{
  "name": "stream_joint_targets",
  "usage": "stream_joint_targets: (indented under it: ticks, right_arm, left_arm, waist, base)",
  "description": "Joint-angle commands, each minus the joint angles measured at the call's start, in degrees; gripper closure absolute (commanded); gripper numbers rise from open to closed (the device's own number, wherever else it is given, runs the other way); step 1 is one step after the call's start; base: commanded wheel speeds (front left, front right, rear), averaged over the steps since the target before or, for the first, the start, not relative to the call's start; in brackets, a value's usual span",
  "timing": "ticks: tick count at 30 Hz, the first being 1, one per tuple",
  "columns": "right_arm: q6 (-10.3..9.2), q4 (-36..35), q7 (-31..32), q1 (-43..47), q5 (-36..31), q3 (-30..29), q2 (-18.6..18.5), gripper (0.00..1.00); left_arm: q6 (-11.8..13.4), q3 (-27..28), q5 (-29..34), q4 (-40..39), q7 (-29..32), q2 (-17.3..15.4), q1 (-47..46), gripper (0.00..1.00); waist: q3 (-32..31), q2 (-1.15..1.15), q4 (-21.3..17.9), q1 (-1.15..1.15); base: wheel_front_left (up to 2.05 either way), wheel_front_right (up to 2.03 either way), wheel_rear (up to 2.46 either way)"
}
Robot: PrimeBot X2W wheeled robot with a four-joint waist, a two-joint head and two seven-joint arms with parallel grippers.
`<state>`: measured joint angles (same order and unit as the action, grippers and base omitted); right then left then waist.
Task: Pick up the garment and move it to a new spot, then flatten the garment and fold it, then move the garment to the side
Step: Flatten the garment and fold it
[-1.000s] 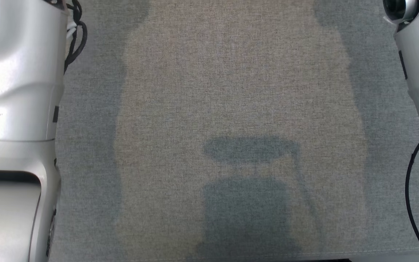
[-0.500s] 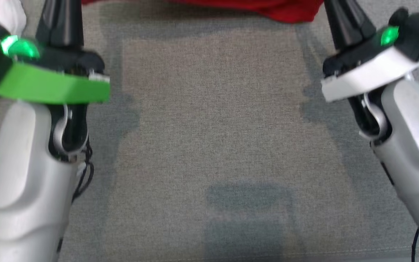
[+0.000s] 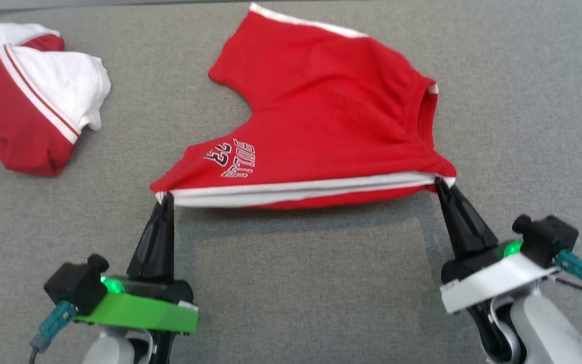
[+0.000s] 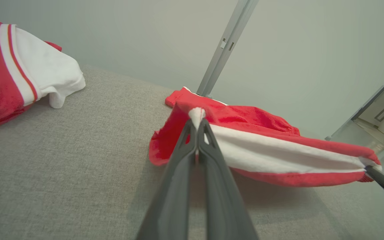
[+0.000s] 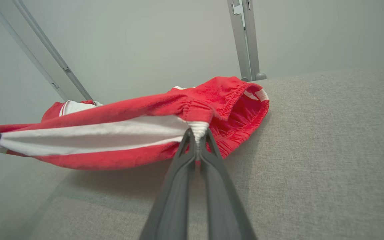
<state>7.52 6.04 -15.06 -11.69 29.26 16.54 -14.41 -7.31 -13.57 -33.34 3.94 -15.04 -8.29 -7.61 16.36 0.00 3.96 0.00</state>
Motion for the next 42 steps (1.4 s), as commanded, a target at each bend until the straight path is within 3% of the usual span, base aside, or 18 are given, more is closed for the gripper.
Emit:
stream_joint_targets:
  ticks: [1,14,23,31,42]
  right_arm:
    - [-0.06,-1.09,-0.19,3.90,-0.53,-0.86,0.69,1.00]
    - [-0.06,-8.42,-0.19,23.51,-0.65,0.02,4.57,1.00]
    - [-0.06,-9.83,-0.19,27.13,0.60,2.01,4.86,1.00]
    - [-0.06,-5.33,-0.19,21.47,1.81,2.34,5.87,1.00]
    - [-0.05,3.44,-0.19,8.14,2.41,0.88,9.50,1.00]
  left_arm:
    - [-0.20,0.27,0.47,-0.63,-0.18,0.05,3.36,1.00]
    - [-0.14,1.56,-0.49,-4.94,-0.18,-1.02,16.80,1.00]
    - [0.26,1.80,-0.84,-5.86,0.06,-1.33,19.62,1.00]
    - [-0.04,-0.10,-1.48,0.18,1.15,-1.85,10.38,1.00]
    - [-0.17,-3.99,-0.37,19.18,0.26,-3.20,-14.31,1.00]
  waist:
    - [-7.56,0.00,3.14,0.00]
    - [-14.08,0.00,3.51,0.00]
    - [-14.70,0.00,0.99,0.00]
    - [-12.82,0.00,-1.41,0.00]
    - [-3.64,0.00,-6.62,0.00]
  base:
    - [0.00,0.00,0.00]
    - [0.00,0.00,0.00]
    - [0.00,0.00,0.00]
    - [0.00,0.00,0.00]
    - [0.00,0.00,0.00]
